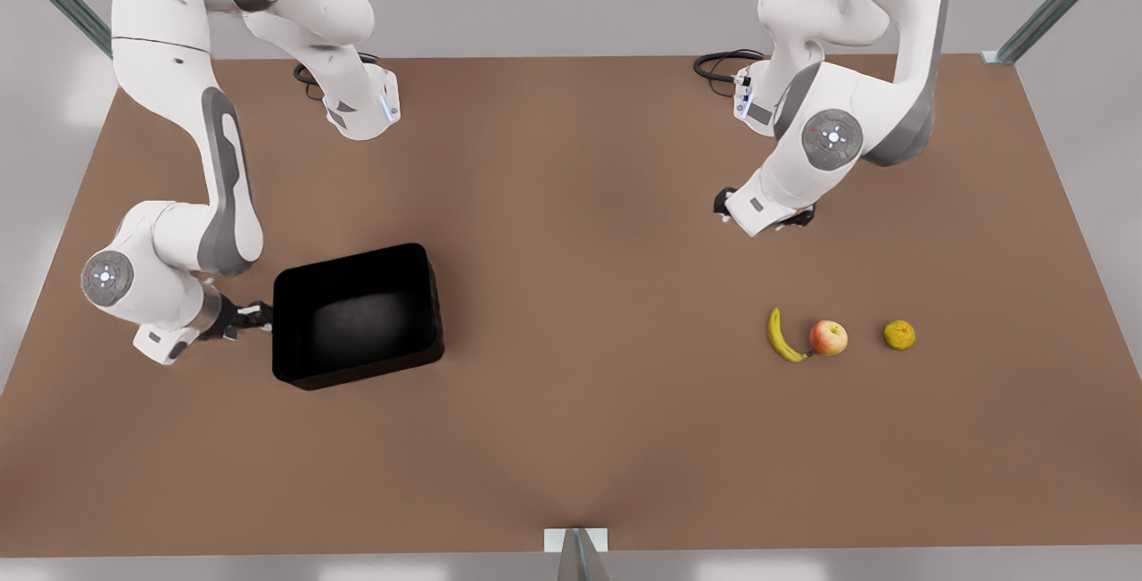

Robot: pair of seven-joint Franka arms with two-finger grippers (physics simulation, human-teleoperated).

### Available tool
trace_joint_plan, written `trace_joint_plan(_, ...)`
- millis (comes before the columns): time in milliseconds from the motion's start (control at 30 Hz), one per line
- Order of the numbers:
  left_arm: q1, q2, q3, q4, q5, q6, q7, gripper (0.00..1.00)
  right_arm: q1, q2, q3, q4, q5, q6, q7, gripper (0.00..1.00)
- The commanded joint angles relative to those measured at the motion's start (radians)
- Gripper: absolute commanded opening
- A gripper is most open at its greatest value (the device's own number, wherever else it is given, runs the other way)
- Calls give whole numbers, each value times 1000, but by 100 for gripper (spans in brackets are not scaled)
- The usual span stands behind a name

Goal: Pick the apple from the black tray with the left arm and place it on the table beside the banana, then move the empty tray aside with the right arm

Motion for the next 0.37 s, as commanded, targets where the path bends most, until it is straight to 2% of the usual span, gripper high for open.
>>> trace_joint_plan(0, 135, 0, -3, 1, 2, -1, -2, 100, 4, -117, 38, 19, 60, -225, 26, 100)
trace_joint_plan(67, 135, 1, -3, 2, 2, -1, -2, 100, 4, -151, 47, 158, 13, -424, 57, 100)
trace_joint_plan(133, 135, 1, -3, 1, 2, -1, -2, 100, 5, -180, 64, 276, -33, -573, 222, 100)
trace_joint_plan(167, 135, 1, -3, 2, 2, -1, -2, 100, 5, -189, 158, 290, -156, -567, 555, 100)
trace_joint_plan(200, 135, 1, -3, 2, 2, -1, -2, 100, 2, -186, 192, 333, -242, -565, 652, 100)
trace_joint_plan(333, 133, 1, -3, 2, 2, -1, -2, 100, -4, -185, 190, 330, -191, -561, 643, 100)
